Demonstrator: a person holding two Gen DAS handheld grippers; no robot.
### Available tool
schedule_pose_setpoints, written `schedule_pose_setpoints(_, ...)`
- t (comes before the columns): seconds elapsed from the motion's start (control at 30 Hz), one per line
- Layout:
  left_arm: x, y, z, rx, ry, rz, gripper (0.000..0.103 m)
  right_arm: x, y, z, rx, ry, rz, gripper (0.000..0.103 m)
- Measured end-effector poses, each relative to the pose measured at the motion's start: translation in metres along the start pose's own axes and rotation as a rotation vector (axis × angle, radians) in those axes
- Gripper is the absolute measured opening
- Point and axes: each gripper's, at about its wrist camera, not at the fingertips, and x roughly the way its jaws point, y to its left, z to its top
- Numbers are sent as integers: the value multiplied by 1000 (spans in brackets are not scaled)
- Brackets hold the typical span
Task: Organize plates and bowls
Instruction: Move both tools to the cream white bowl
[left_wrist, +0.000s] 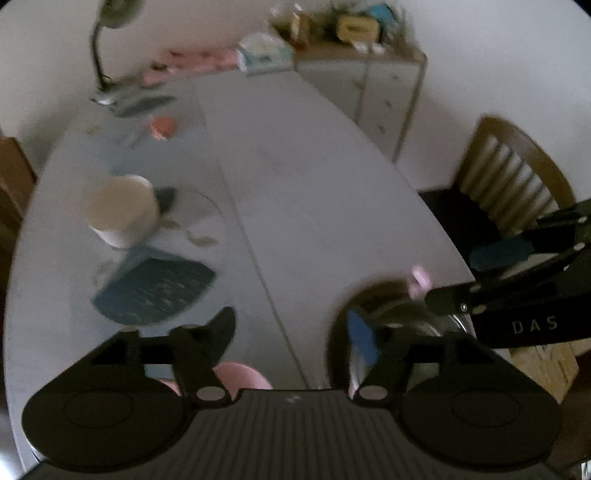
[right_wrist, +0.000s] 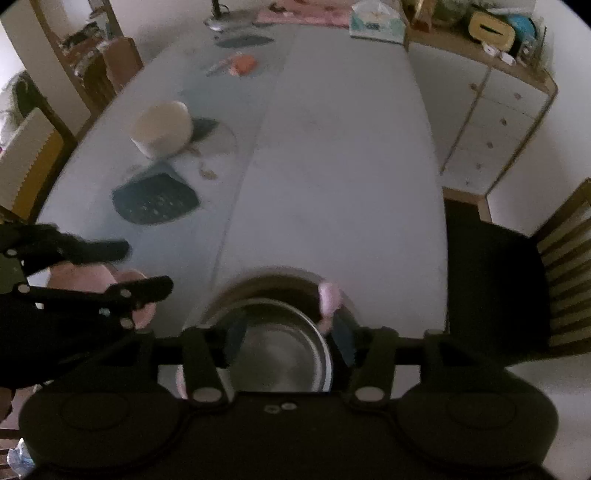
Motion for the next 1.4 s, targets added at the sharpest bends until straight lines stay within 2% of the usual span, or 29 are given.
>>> schedule_pose_setpoints(0.17,-19,32,9,-49,-35,46,69,-7,18,21,-15,-51,21,69)
schedule_pose_setpoints(0.37,-29,75,17,-126,-60,112,76,-8,43,51,-19,-96,61,80)
schedule_pose_setpoints(0.63,-18,129,36,-209,-74,175,76,11,75,98,-54,-114,96,81)
schedule_pose_setpoints(0.93,21,191,65,-287,-61,236,76,50,102,158,-82,-104,115,80)
schedule_pose_setpoints(1.2,71,235,84,-343,-10,288,76,108,124,207,-96,-55,133,75)
schedule_pose_setpoints(1.4,108,256,94,-375,14,293,76,152,134,234,-108,-21,131,72)
